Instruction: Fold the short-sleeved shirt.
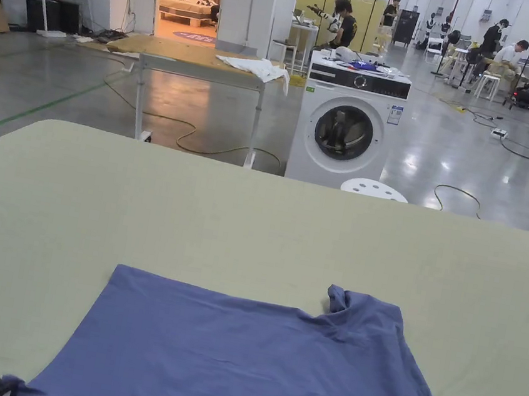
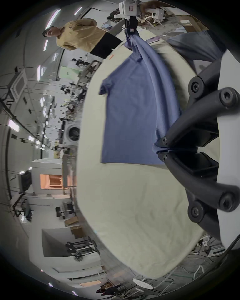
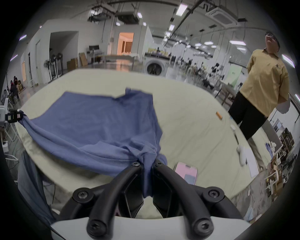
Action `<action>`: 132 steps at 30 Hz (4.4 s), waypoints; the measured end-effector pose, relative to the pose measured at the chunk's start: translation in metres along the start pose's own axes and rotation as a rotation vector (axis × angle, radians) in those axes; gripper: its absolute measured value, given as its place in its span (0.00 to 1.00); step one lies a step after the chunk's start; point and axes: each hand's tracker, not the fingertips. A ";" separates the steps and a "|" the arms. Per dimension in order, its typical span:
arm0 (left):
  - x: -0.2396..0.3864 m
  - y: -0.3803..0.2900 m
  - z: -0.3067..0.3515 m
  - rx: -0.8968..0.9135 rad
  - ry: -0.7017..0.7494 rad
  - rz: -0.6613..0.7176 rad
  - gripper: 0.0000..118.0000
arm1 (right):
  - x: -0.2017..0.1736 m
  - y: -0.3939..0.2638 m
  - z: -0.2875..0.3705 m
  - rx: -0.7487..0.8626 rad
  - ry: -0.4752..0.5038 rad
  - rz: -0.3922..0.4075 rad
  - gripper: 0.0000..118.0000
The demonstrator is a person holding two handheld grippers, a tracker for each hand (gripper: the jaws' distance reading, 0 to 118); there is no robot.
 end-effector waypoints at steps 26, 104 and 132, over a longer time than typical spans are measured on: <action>0.067 0.035 -0.011 0.293 0.081 -0.065 0.52 | -0.039 0.036 -0.017 0.289 -0.009 -0.083 0.65; 0.020 -0.016 -0.018 -0.202 0.047 0.107 0.02 | -0.015 -0.048 -0.059 -0.209 0.151 -0.097 0.10; -0.006 0.123 -0.179 -0.140 0.042 0.159 0.02 | 0.020 0.121 -0.219 -0.173 0.167 -0.216 0.11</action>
